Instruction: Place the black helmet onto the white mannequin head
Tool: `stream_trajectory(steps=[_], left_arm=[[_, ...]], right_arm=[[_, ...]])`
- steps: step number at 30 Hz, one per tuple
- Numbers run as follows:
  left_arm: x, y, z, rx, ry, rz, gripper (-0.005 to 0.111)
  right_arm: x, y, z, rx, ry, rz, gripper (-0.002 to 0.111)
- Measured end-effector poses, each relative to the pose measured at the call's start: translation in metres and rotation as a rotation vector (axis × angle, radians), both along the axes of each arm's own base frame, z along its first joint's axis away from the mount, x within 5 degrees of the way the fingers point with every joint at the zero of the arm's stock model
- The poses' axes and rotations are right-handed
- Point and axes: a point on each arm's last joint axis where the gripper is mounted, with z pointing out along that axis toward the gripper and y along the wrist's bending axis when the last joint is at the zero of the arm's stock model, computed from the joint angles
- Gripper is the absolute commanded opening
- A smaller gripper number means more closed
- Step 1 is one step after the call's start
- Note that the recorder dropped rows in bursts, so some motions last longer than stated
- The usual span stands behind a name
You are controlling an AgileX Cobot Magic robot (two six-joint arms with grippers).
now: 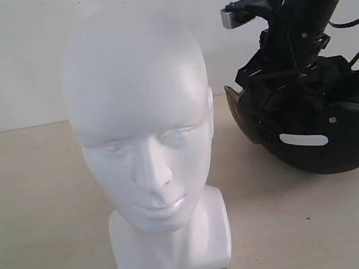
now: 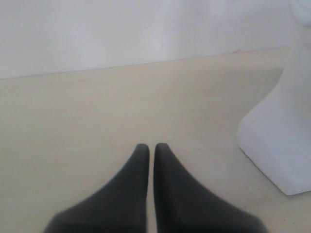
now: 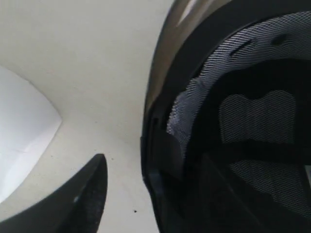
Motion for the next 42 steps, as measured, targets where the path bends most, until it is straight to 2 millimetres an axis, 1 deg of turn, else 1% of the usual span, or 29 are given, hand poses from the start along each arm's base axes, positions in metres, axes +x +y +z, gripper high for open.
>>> stream_trajectory(steps=[4,13,14,16,18,22,27,31,38,42], left_arm=[[0.000,0.000,0.000,0.000,0.000,0.000,0.004],[0.000,0.000,0.000,0.000,0.000,0.000,0.004],[0.000,0.000,0.000,0.000,0.000,0.000,0.004],[0.000,0.000,0.000,0.000,0.000,0.000,0.004],[0.000,0.000,0.000,0.000,0.000,0.000,0.004],[0.000,0.000,0.000,0.000,0.000,0.000,0.004],[0.000,0.000,0.000,0.000,0.000,0.000,0.004],[0.000,0.000,0.000,0.000,0.000,0.000,0.004],[0.000,0.000,0.000,0.000,0.000,0.000,0.004],[0.000,0.000,0.000,0.000,0.000,0.000,0.004]], right_arm=[[0.003,-0.001,-0.003,-0.019,-0.018,-0.004,0.054],[0.013,0.002,-0.027,-0.035,0.025,-0.002,0.053],[0.013,0.002,-0.028,-0.037,0.029,0.000,0.050],[0.012,0.002,-0.030,-0.044,0.041,0.006,0.040],[0.010,0.001,-0.030,-0.052,0.063,0.018,0.025],[0.005,0.000,-0.032,-0.076,0.112,0.056,0.000],[0.002,-0.001,-0.032,-0.098,0.132,0.114,0.000],[-0.003,-0.003,-0.027,-0.122,0.112,0.178,0.000],[-0.026,-0.007,-0.002,-0.119,0.054,0.310,0.000],[-0.038,-0.008,0.006,-0.108,0.034,0.372,0.000]])
